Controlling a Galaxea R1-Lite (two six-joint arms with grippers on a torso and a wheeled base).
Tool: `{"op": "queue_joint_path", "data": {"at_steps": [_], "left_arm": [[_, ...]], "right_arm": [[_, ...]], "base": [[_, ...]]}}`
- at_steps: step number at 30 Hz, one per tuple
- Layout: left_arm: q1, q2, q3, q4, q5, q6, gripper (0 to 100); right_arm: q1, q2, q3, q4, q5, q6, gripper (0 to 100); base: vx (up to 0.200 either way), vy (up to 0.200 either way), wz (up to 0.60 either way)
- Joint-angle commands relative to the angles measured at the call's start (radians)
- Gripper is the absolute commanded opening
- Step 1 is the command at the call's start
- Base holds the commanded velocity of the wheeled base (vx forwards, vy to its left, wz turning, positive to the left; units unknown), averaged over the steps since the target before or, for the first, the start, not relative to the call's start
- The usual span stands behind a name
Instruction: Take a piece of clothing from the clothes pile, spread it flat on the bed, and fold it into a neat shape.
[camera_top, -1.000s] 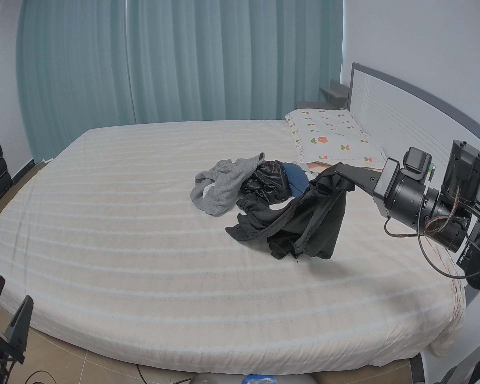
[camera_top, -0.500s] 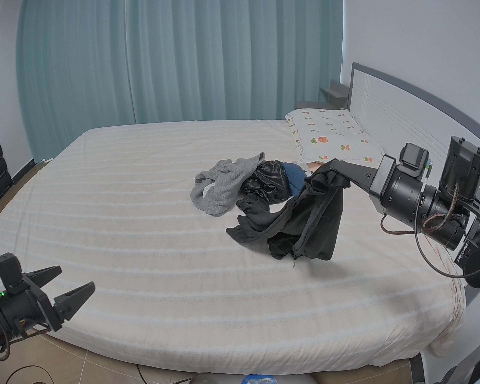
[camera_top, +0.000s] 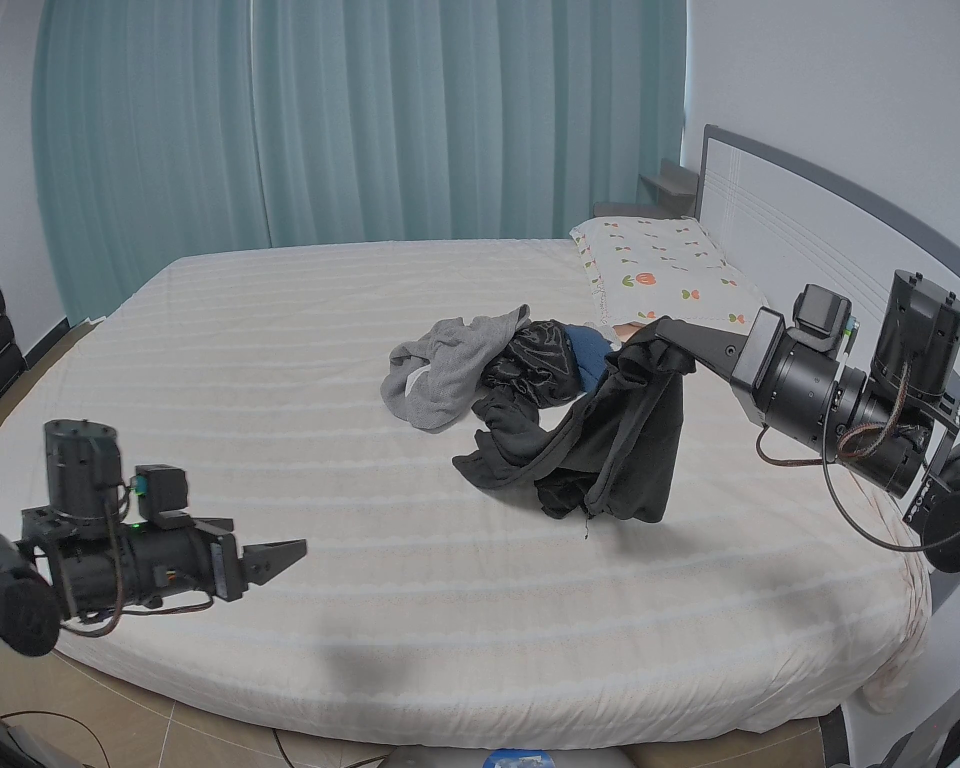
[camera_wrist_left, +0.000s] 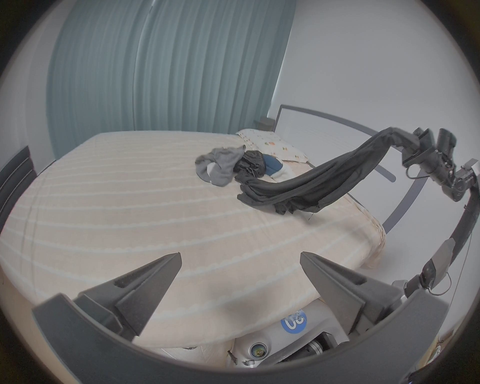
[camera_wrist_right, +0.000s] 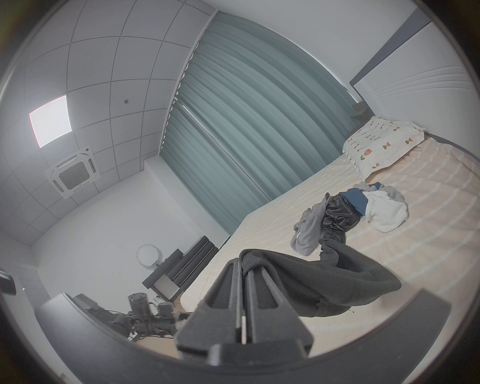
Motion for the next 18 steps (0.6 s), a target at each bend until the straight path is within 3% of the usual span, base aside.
{"op": "queue_joint_path", "data": {"at_steps": [1,9,18], "left_arm": [[-0.161,0.303,-0.191,-0.024,0.076,-0.098,100],[-0.238,0.510,-0.393,-0.034,0.081,-0.118,100],[-0.236,0.737,-0.620,-0.060,0.109,-0.100,100]], "right_arm": [[-0.002,0.003,-0.002,-0.002,0.000,0.001,0],[-0.005,-0.007,-0.012,-0.003,0.000,0.002,0],[-0.005,-0.032,-0.014,-0.003,0.000,0.002,0]], "base": [[0.000,0.000,0.00],[0.000,0.000,0.00],[0.000,0.000,0.00]]}}
